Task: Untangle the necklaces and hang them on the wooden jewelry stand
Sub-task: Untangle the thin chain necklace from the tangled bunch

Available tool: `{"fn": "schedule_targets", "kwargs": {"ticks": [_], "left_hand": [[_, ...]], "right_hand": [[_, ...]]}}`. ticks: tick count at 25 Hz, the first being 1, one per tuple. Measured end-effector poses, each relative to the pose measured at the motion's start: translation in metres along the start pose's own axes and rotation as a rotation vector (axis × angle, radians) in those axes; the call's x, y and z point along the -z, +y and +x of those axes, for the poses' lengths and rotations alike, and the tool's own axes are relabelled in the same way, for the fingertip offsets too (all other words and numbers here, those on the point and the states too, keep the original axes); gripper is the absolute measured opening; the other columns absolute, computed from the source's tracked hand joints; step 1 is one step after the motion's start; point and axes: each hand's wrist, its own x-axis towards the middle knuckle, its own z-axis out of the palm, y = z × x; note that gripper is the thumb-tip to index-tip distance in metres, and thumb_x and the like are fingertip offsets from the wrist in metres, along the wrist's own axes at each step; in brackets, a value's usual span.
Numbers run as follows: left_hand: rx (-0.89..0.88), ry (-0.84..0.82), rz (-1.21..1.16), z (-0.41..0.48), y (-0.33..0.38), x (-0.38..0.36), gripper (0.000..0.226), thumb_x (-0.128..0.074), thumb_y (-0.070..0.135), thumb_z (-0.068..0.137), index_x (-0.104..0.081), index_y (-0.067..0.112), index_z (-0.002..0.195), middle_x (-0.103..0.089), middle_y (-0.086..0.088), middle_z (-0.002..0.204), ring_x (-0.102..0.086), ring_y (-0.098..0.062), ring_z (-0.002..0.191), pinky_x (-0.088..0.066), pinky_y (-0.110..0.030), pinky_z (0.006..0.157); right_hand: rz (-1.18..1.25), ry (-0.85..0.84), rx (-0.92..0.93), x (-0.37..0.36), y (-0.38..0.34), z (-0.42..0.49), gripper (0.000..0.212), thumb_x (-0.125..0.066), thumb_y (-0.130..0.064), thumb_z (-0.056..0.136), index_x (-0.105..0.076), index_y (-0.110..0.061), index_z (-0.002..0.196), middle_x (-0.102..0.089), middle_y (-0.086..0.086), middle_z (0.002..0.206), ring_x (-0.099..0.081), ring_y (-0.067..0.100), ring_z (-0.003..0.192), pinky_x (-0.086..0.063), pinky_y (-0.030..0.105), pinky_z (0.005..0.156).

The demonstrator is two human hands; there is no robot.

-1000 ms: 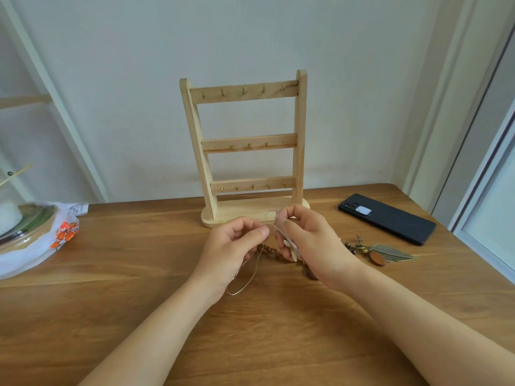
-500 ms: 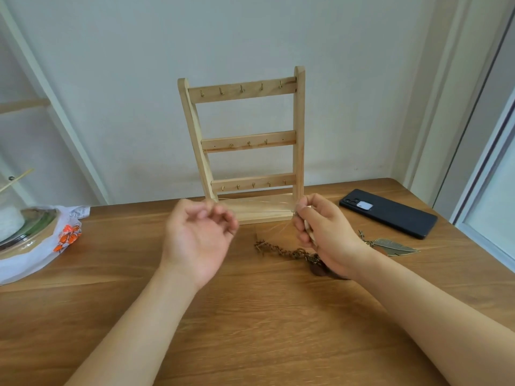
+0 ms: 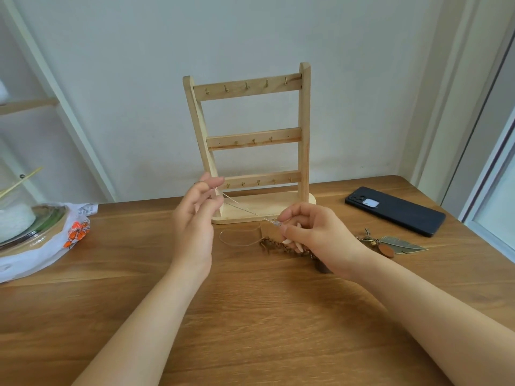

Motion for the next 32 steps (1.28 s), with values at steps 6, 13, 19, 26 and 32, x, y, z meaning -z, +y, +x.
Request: {"fn": "schedule_targets", "kwargs": {"ticks": [6,13,19,26,32], "left_hand": [[-0.025,0.391,0.499,0.002,-0.004,0.012,0.019,-0.063,0.031,0.079,-0.059,0.020,0.066,-0.056,0.006,0.068,-0.051,-0.014,0.066,-0.040,-0.034,0.066],[-0.184,-0.353,0.726,-0.017,-0.011,-0.006,0.007,-0.075,0.034,0.086,-0.076,0.031,0.091,-0.069,0.017,0.091,-0.061,-0.006,0.093,-0.044,-0.021,0.078],[-0.120,-0.233,0.873,-0.017,-0.018,-0.006,0.009,-0.071,0.029,0.088,-0.077,0.032,0.082,-0.071,0.020,0.081,-0.063,-0.001,0.080,-0.048,-0.024,0.066],[0.205,0.407,0.488,0.016,-0.011,0.031,0.014,-0.059,0.017,0.095,-0.071,0.020,0.087,-0.071,0.002,0.085,-0.061,-0.011,0.074,-0.050,-0.025,0.069],[0.313,0.537,0.260,0.025,-0.018,0.043,0.015,-0.062,0.010,0.095,-0.074,0.020,0.093,-0.068,0.003,0.084,-0.058,-0.009,0.075,-0.046,-0.020,0.070]], "right_hand": [[-0.427,0.119,0.100,0.000,0.000,0.001,0.003,-0.072,-0.018,0.091,-0.074,-0.019,0.091,-0.075,0.001,0.076,-0.068,0.015,0.066,-0.060,0.037,0.070],[-0.593,0.141,0.277,-0.004,0.006,-0.005,0.007,-0.073,-0.020,0.089,-0.074,-0.023,0.095,-0.068,-0.013,0.079,-0.062,0.001,0.076,-0.047,0.012,0.066],[-0.616,0.133,0.319,-0.002,0.005,-0.004,0.006,-0.071,-0.017,0.091,-0.072,-0.021,0.095,-0.066,-0.014,0.077,-0.062,0.003,0.076,-0.048,0.013,0.068],[-0.531,0.157,0.273,0.008,0.001,-0.001,0.009,-0.070,-0.015,0.091,-0.072,-0.023,0.092,-0.068,-0.011,0.077,-0.061,0.002,0.072,-0.047,0.013,0.066],[-0.545,0.164,0.260,0.009,0.003,0.001,0.009,-0.071,-0.014,0.091,-0.073,-0.020,0.098,-0.069,-0.009,0.082,-0.064,0.004,0.077,-0.050,0.013,0.071]]}}
